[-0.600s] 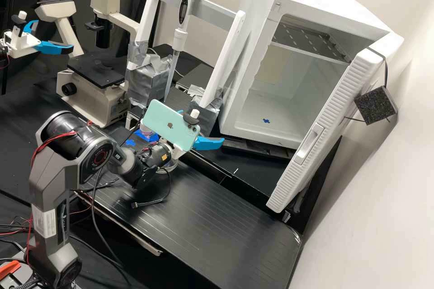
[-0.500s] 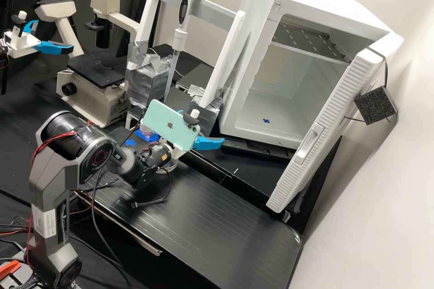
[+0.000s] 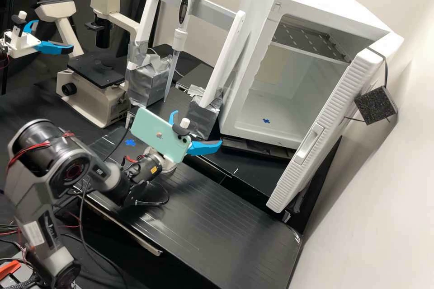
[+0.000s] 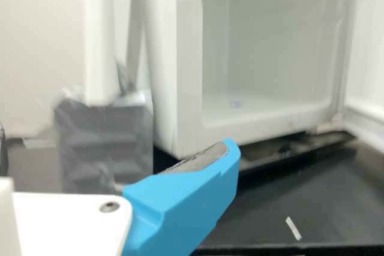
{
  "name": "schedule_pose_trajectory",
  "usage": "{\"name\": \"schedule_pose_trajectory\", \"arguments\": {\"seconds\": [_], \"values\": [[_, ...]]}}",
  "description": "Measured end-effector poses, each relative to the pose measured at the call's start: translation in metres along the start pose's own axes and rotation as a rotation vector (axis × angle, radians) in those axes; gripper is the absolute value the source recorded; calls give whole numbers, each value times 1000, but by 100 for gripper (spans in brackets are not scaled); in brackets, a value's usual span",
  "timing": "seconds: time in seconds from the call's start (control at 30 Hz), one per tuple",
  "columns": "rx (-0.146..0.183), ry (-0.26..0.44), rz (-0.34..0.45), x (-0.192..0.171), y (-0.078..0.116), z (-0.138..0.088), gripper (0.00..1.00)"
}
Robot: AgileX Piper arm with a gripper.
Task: Open the lid
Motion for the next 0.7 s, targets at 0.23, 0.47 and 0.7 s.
{"name": "schedule_pose_trajectory", "arguments": {"seconds": [0.23, 0.47, 0.7], "values": [[-6, 60, -15, -55, -3, -8, 100], [-35, 68, -64, -69, -9, -6, 100], [-57, 48, -141, -67, -17, 2, 100]]}}
